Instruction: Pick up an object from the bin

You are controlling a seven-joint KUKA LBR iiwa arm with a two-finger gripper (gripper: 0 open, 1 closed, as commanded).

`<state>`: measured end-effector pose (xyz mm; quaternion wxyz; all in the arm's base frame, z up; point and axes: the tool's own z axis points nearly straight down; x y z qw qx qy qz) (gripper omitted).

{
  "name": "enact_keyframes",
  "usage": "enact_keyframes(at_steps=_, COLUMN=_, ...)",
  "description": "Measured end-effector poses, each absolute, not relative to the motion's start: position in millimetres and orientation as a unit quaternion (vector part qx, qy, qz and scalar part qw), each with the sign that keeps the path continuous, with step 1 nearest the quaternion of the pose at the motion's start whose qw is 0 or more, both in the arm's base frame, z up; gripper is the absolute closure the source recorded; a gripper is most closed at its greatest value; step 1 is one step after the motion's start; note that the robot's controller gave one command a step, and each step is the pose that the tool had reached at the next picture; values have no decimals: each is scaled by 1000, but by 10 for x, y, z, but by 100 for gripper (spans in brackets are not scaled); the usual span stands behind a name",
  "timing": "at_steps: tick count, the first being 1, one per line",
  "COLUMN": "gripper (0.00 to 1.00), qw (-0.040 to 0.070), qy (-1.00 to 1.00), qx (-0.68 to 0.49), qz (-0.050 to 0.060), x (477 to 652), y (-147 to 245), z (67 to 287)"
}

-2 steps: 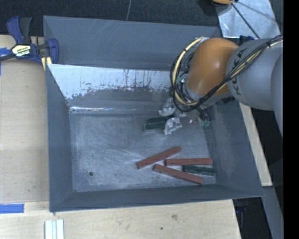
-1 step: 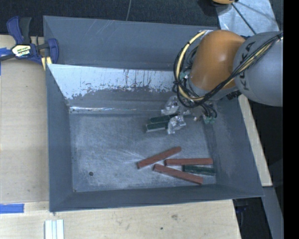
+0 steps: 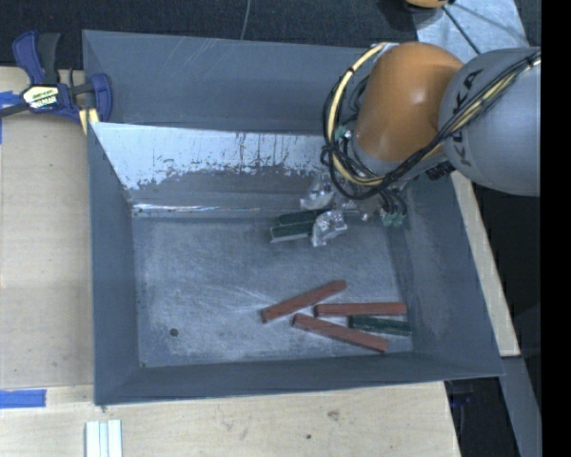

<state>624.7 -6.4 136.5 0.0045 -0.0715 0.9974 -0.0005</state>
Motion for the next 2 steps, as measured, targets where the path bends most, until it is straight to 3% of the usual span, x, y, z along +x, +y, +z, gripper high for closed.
enact_keyframes(at_steps=1, gripper=100, qw=-1, qy=996, qx=-90, qz=0, x=6241, y=-116, z=1762)
enact_keyframes(at_steps=2, gripper=100, qw=1, qy=998, qx=-64, qz=0, x=6132, y=-68, z=2321)
